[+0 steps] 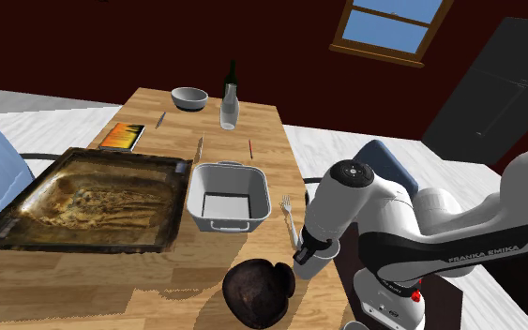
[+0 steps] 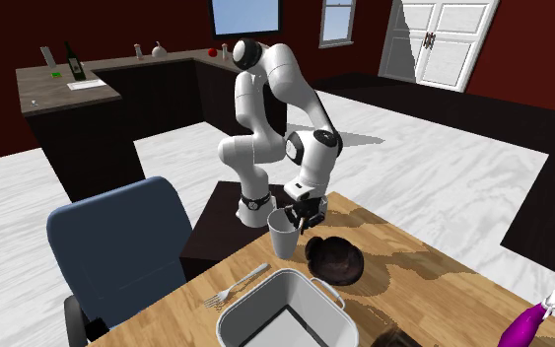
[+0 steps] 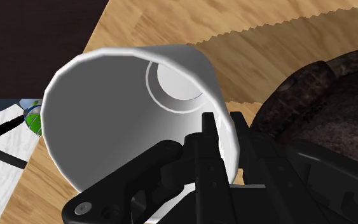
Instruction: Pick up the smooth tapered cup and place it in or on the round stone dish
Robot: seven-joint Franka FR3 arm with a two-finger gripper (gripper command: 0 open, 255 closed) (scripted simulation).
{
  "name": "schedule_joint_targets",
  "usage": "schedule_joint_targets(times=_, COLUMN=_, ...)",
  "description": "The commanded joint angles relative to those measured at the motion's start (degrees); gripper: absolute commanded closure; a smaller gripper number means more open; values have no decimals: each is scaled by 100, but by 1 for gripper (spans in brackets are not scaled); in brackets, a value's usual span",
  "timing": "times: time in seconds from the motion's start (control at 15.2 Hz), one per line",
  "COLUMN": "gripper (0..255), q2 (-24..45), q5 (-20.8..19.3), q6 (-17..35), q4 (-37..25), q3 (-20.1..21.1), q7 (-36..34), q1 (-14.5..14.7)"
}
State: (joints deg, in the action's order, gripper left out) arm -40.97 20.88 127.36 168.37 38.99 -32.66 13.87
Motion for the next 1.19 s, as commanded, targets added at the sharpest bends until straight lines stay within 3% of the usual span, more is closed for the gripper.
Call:
schedule_joint_targets(times=0.0, gripper=255, q2=0, q5=0, q6=0, q4=-1, q3=0, q7=0, q1=0)
schedule_joint_targets(times=0.2, gripper=255, q2=0, q5=0, q6=1, q4=0, q3=0, q7=0, q1=0)
schedule_joint_targets(times=1.12, gripper=255, q2=-860, q5=-347, q6=-1478, q4=-643, q3=-594, q7=159, q1=36)
